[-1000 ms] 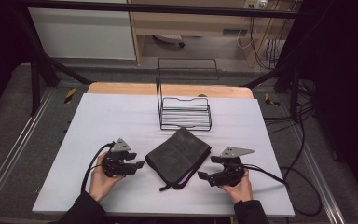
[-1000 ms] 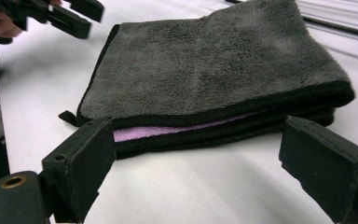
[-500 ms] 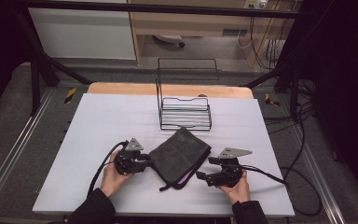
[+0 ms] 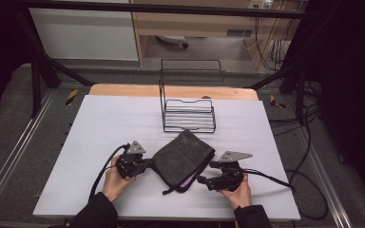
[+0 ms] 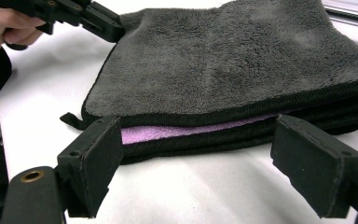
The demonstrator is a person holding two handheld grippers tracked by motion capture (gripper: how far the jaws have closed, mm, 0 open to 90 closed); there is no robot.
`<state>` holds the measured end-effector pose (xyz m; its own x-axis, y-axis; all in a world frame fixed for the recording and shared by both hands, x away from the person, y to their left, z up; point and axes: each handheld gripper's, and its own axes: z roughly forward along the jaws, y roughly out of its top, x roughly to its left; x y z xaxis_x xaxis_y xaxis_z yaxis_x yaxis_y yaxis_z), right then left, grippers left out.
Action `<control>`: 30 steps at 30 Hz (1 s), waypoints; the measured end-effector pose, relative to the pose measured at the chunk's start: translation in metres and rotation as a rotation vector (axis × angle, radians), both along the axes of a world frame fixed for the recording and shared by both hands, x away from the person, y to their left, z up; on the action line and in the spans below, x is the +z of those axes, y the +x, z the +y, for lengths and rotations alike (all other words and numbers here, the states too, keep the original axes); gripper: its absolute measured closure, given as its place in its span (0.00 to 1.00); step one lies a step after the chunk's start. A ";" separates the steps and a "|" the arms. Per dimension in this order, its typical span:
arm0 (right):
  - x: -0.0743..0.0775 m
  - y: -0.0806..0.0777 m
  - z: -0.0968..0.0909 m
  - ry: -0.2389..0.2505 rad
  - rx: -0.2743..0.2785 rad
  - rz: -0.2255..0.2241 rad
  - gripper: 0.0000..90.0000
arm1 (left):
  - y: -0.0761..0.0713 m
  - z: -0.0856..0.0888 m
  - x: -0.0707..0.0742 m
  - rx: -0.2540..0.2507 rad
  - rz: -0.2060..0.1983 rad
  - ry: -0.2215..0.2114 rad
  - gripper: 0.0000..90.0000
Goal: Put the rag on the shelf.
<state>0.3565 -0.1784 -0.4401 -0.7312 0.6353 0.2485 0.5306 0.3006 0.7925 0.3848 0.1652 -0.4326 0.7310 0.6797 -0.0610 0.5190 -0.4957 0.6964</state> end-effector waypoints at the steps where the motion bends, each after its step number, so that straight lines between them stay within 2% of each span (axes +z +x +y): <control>1: 0.000 0.000 0.000 0.001 -0.001 0.002 0.19 | -0.002 0.002 0.001 0.006 0.001 0.002 0.95; 6: 0.001 0.000 0.000 0.005 -0.007 0.007 0.19 | -0.010 0.012 0.004 0.025 0.019 -0.001 0.96; 8: 0.001 -0.001 0.000 0.007 -0.008 0.007 0.19 | -0.018 0.019 0.004 0.032 0.040 -0.027 0.96; 10: 0.001 -0.001 0.000 0.008 -0.009 0.009 0.19 | -0.024 0.022 0.005 0.020 0.039 -0.058 0.96; 11: 0.001 0.000 0.000 0.009 -0.009 0.008 0.19 | -0.024 0.022 0.005 0.020 0.039 -0.058 0.95; 12: 0.001 0.000 0.000 0.012 -0.010 0.010 0.19 | -0.026 0.023 0.005 0.020 0.042 -0.082 0.95; 13: 0.000 0.000 0.001 0.017 -0.012 0.015 0.20 | -0.028 0.022 0.005 0.011 0.061 -0.124 0.95; 15: 0.001 -0.001 0.002 0.024 -0.009 0.012 0.23 | -0.028 0.020 0.005 0.012 0.063 -0.125 0.95; 19: 0.003 -0.004 0.008 0.034 0.015 -0.002 0.29 | -0.028 0.017 0.004 0.032 0.039 -0.092 0.93; 21: 0.003 -0.007 0.024 0.034 0.057 -0.008 0.38 | -0.025 0.019 0.001 0.041 0.059 -0.105 0.92; 23: 0.002 -0.008 0.038 0.033 0.102 -0.010 0.42 | -0.024 0.020 0.001 0.042 0.059 -0.098 0.87; 26: 0.000 -0.010 0.061 -0.009 0.145 -0.034 0.51 | -0.026 0.022 0.001 0.047 0.058 -0.093 0.77; 27: -0.002 -0.009 0.067 -0.026 0.149 -0.041 0.55 | -0.027 0.024 0.002 0.043 0.036 -0.085 0.74; 30: -0.009 -0.007 0.078 -0.074 0.160 -0.032 0.67 | -0.029 0.027 0.004 0.040 0.015 -0.080 0.64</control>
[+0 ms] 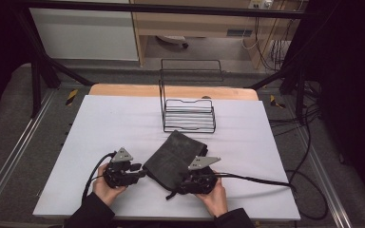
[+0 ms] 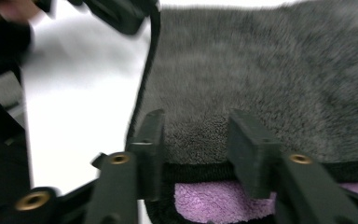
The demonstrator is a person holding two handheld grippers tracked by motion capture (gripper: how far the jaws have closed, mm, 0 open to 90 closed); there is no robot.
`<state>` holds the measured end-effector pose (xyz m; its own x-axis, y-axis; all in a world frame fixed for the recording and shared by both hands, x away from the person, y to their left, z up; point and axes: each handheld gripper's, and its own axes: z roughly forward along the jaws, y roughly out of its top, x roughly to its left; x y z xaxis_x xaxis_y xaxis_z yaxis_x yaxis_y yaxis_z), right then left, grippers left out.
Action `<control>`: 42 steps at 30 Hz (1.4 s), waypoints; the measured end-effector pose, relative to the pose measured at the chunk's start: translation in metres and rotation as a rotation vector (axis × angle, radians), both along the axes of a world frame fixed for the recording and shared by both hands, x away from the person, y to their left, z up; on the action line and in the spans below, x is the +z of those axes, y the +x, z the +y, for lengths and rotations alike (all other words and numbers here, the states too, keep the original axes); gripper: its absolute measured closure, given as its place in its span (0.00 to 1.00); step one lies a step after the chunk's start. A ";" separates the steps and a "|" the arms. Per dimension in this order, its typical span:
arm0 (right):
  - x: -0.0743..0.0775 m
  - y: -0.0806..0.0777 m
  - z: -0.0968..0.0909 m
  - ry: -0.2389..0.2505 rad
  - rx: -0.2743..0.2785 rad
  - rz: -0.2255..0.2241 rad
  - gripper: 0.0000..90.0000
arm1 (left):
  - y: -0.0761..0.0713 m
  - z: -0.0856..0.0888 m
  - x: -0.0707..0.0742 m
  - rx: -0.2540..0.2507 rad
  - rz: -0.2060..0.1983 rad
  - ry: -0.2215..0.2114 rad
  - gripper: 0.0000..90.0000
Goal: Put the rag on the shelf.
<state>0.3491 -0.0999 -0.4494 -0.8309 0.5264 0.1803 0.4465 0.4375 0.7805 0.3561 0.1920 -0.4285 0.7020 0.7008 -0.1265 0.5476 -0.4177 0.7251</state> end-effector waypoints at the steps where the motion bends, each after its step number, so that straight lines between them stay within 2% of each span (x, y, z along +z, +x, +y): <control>1: 0.000 0.000 0.000 0.000 0.000 0.000 0.67 | 0.000 0.001 0.000 0.002 -0.007 0.001 0.64; 2: -0.003 -0.001 0.002 -0.018 -0.010 -0.021 0.74 | 0.000 0.003 0.001 0.001 -0.011 0.006 0.59; 4: -0.003 -0.001 0.001 -0.021 -0.016 -0.023 0.77 | 0.001 0.005 0.001 0.003 -0.014 0.006 0.57; 8: -0.002 -0.002 0.001 -0.022 -0.017 -0.027 0.92 | 0.002 0.006 0.000 0.011 -0.013 0.010 0.51; 12: 0.003 -0.002 -0.002 -0.023 -0.010 -0.031 0.95 | 0.002 0.007 0.001 0.013 -0.019 0.008 0.49; 16: 0.018 -0.003 -0.012 -0.020 -0.013 -0.047 0.96 | 0.002 0.009 0.002 0.014 -0.018 0.000 0.48; 19: 0.021 -0.003 -0.017 -0.030 -0.011 -0.041 0.96 | 0.002 0.010 0.004 0.016 -0.020 -0.010 0.48; 21: 0.020 -0.004 -0.024 -0.069 -0.006 -0.027 0.94 | 0.002 0.011 0.005 0.018 -0.019 -0.029 0.47; 24: 0.011 -0.005 -0.025 -0.063 -0.007 -0.002 0.75 | 0.005 0.012 0.009 0.020 -0.012 -0.062 0.47; 25: 0.010 -0.004 -0.024 -0.056 0.003 0.008 0.72 | 0.008 0.010 0.012 0.020 -0.003 -0.084 0.47; 26: 0.010 -0.003 -0.025 -0.044 0.003 0.002 0.67 | 0.008 0.010 0.012 0.020 -0.003 -0.084 0.47; 27: 0.010 -0.003 -0.025 -0.044 0.003 0.002 0.67 | 0.010 0.009 0.014 0.022 0.000 -0.091 0.47; 28: 0.017 -0.001 -0.028 -0.027 -0.018 -0.036 0.62 | 0.012 0.006 0.016 0.017 0.002 -0.094 0.47; 30: 0.025 0.006 -0.035 -0.013 -0.071 -0.080 0.57 | 0.016 0.001 0.018 0.011 0.006 -0.082 0.47; 32: 0.029 0.017 -0.044 -0.014 -0.169 -0.105 0.56 | 0.024 -0.010 0.013 0.000 0.043 -0.075 0.49; 33: 0.028 0.023 -0.049 -0.018 -0.218 -0.104 0.56 | 0.024 -0.010 0.013 0.000 0.043 -0.075 0.50; 35: 0.023 0.036 -0.055 -0.029 -0.293 -0.093 0.55 | 0.032 -0.019 0.003 -0.001 0.085 -0.027 0.53; 37: 0.015 0.047 -0.058 -0.043 -0.333 -0.090 0.54 | 0.035 -0.021 -0.005 -0.013 0.117 0.001 0.58; 40: 0.006 0.057 -0.056 -0.087 -0.381 -0.103 0.56 | 0.035 -0.022 -0.010 -0.021 0.141 -0.007 0.65; 41: 0.004 0.059 -0.055 -0.096 -0.395 -0.106 0.57 | 0.035 -0.021 -0.011 -0.027 0.146 -0.014 0.69; 42: 0.004 0.059 -0.055 -0.096 -0.395 -0.106 0.57 | 0.034 -0.021 -0.011 -0.033 0.154 -0.019 0.69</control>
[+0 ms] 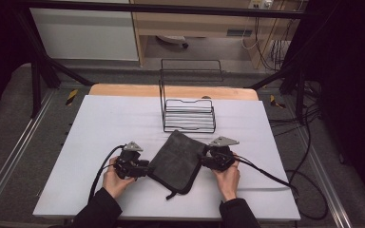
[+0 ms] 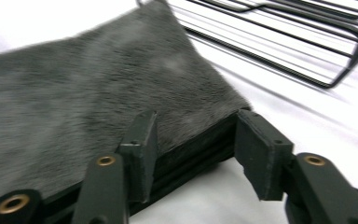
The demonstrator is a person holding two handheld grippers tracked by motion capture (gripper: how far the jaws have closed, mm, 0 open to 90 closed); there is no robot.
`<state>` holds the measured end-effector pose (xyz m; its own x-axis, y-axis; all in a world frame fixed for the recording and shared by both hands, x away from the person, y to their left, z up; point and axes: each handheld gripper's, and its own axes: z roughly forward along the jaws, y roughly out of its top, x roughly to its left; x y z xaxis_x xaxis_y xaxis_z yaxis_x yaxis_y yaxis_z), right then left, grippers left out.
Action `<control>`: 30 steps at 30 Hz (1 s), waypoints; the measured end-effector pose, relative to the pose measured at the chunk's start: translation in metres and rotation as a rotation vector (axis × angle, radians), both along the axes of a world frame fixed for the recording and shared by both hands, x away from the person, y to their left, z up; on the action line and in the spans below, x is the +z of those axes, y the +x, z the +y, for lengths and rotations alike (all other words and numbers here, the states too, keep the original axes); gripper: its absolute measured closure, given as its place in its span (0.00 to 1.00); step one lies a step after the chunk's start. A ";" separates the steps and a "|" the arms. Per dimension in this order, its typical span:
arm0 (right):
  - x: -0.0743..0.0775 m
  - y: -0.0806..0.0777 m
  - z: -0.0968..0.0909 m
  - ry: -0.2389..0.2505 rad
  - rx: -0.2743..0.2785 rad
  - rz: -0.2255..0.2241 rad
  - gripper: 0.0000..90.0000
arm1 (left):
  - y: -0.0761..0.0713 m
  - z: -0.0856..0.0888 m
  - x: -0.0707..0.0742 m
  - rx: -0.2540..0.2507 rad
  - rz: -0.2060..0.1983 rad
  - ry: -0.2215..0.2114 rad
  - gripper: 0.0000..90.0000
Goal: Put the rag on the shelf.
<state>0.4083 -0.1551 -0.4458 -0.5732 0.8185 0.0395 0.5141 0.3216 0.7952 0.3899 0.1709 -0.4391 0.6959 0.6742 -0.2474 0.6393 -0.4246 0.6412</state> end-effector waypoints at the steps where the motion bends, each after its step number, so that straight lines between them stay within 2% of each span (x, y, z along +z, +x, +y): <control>1: -0.004 0.003 0.001 -0.009 -0.012 0.008 0.60 | -0.001 -0.001 0.000 -0.001 0.003 -0.002 0.76; 3: -0.005 0.004 0.002 -0.009 -0.016 0.014 0.61 | -0.004 -0.003 0.000 0.001 0.007 0.004 0.78; 4: -0.007 0.005 0.002 -0.001 -0.020 0.017 0.63 | -0.004 -0.004 0.000 0.001 0.011 0.010 0.85; 6: -0.008 0.005 0.001 0.006 -0.019 0.017 0.63 | -0.006 -0.005 0.002 0.003 0.014 0.019 0.90; 9: -0.006 0.005 -0.002 0.024 0.009 0.010 0.62 | -0.012 -0.007 0.005 0.004 0.008 0.041 0.93; 11: -0.002 0.003 -0.003 0.053 0.024 0.004 0.60 | -0.019 -0.007 0.007 -0.002 0.008 0.050 0.93; 12: -0.002 0.003 -0.003 0.053 0.024 0.004 0.60 | -0.024 -0.006 0.007 -0.003 0.009 0.049 0.93; 13: 0.000 0.001 -0.003 0.074 0.035 0.003 0.58 | -0.028 -0.005 0.007 -0.002 0.009 0.045 0.93; 14: 0.005 -0.002 -0.004 0.114 0.055 0.011 0.54 | -0.031 -0.003 0.007 0.004 0.017 0.034 0.93; 15: 0.006 -0.004 -0.004 0.130 0.067 0.017 0.52 | -0.038 0.002 0.007 0.012 0.032 0.012 0.93; 16: 0.008 -0.007 -0.004 0.140 0.078 0.022 0.51 | -0.038 0.002 0.007 0.012 0.032 0.012 0.93; 22: 0.014 -0.022 -0.006 0.149 0.131 0.015 0.41 | -0.058 0.011 0.005 0.049 0.064 -0.033 0.93; 24: 0.017 -0.029 -0.008 0.154 0.155 0.017 0.34 | -0.066 0.011 0.006 0.058 0.065 -0.039 0.93; 26: 0.017 -0.033 -0.009 0.155 0.175 0.021 0.31 | -0.076 0.011 0.006 0.058 0.052 -0.033 0.92; 29: 0.014 -0.036 -0.010 0.153 0.191 0.031 0.28 | -0.080 0.009 0.005 0.062 0.033 -0.023 0.92; 30: 0.012 -0.037 -0.012 0.164 0.193 0.052 0.26 | -0.081 0.008 0.005 0.061 0.024 -0.017 0.91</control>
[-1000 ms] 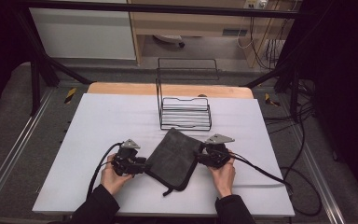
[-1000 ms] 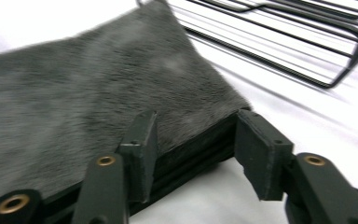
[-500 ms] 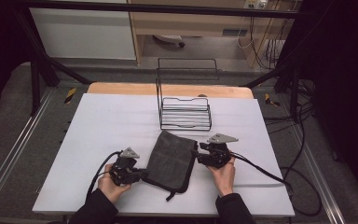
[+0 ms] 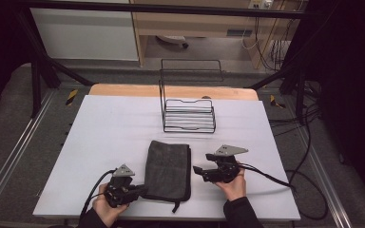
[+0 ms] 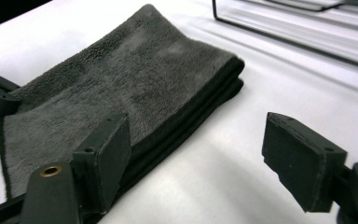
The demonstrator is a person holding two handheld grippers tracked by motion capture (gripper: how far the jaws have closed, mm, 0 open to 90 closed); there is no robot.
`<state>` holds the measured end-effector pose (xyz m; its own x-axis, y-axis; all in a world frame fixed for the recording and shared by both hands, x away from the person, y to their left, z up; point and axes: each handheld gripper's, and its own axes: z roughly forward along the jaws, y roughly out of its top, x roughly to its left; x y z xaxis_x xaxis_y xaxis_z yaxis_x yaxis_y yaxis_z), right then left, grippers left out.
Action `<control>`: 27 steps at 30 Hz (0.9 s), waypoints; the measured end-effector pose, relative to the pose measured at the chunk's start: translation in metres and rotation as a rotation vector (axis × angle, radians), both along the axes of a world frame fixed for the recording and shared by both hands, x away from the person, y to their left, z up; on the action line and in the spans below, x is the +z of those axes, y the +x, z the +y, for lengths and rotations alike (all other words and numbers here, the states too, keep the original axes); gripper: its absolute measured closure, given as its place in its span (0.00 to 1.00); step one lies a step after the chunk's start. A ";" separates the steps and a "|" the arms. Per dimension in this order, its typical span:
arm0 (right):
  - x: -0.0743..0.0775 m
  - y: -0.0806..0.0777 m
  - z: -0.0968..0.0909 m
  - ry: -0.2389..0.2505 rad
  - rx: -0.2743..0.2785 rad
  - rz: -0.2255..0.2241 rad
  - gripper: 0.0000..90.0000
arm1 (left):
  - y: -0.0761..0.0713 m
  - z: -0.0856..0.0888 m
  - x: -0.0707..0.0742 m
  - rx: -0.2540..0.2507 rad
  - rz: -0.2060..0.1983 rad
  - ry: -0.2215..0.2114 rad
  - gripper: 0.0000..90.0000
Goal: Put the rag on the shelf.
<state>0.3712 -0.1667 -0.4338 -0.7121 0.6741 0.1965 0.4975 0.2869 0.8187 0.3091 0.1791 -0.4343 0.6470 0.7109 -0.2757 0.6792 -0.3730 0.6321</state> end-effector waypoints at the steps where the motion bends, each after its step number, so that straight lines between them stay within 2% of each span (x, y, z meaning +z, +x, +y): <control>1: 0.000 0.000 0.000 0.000 0.000 0.000 0.26 | 0.000 -0.001 0.000 -0.004 -0.011 0.008 0.91; 2: -0.002 0.000 0.000 -0.008 -0.005 0.013 0.23 | 0.000 -0.001 -0.001 -0.007 -0.013 0.010 0.90; 5: -0.004 0.001 0.001 -0.019 -0.001 0.023 0.21 | 0.003 0.001 0.000 -0.035 -0.026 0.020 0.87; 8: -0.006 0.001 0.002 -0.025 0.001 0.031 0.17 | 0.007 0.005 0.005 -0.056 -0.049 0.037 0.76; 10: -0.006 0.002 0.002 -0.022 -0.006 0.036 0.12 | 0.012 0.008 0.008 -0.051 -0.073 0.025 0.61; 11: -0.006 0.002 0.002 -0.022 -0.006 0.036 0.12 | 0.015 0.010 0.010 -0.050 -0.075 0.022 0.61; 14: -0.005 0.002 0.001 -0.022 -0.003 0.034 0.09 | 0.027 0.014 0.015 -0.032 -0.101 0.032 0.47; 20: -0.005 0.002 0.001 -0.027 0.004 0.031 0.04 | 0.053 0.014 0.020 0.007 -0.141 0.056 0.29; 24: -0.004 0.002 0.001 -0.023 0.003 0.034 0.04 | 0.071 0.012 0.023 0.015 -0.140 0.027 0.24; 27: -0.004 0.003 0.001 -0.022 0.004 0.031 0.03 | 0.082 0.008 0.023 0.017 -0.153 0.038 0.19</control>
<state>0.3738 -0.1662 -0.4380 -0.7087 0.6755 0.2037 0.5211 0.3065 0.7965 0.3910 0.1869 -0.4115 0.6672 0.7302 -0.1474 0.5825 -0.3880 0.7142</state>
